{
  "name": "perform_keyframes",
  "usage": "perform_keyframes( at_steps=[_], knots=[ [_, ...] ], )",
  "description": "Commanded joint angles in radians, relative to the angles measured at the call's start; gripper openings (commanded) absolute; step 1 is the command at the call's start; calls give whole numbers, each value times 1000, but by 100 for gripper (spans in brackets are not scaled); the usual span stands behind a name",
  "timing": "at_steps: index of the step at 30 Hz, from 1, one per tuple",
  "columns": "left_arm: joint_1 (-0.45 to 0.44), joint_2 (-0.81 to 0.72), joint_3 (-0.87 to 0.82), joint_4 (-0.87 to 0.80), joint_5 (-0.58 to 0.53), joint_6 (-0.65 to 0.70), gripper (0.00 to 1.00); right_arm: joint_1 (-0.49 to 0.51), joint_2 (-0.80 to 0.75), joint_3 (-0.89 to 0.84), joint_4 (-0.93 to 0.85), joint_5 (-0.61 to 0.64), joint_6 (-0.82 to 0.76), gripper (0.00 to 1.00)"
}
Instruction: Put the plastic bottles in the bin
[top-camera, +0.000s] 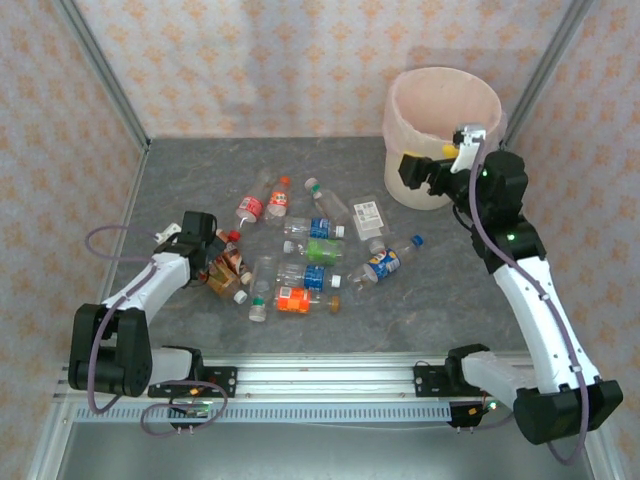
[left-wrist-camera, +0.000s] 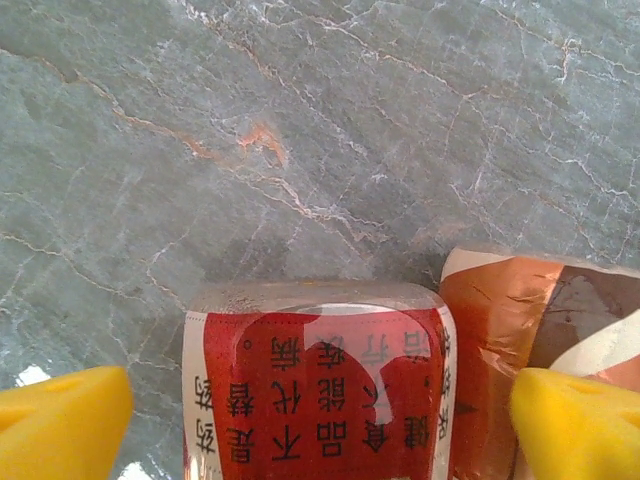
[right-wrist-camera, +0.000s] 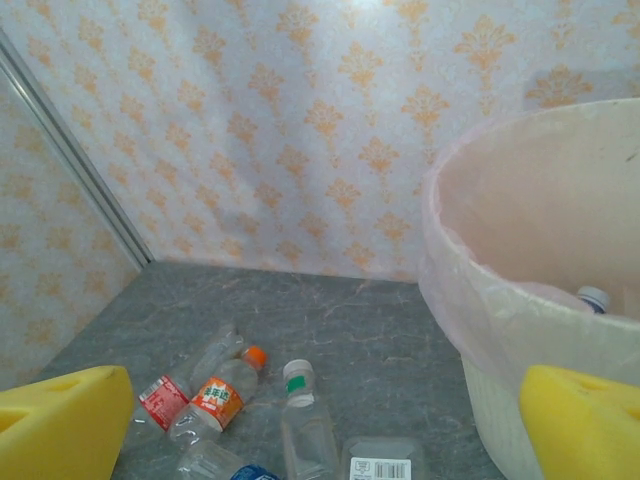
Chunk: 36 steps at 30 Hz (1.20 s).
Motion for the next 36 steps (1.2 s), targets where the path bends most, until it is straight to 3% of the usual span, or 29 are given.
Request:
perform_keyframes(
  at_steps=[1,20,28,36],
  knots=[
    [8,-1,-38,51,-2,-32,93,1,-31,-50,124,-29,2,99],
    [9,-64,-120,144,-2,13,64,4,-35,-137,164,-61,63,99],
    [8,-316,-99,32,-67,108,58,27,-38,-186,196,-16,133,99],
    [-29,-563,-49,47,25,185,54,129,-18,-194,182,1,160,99]
  ],
)
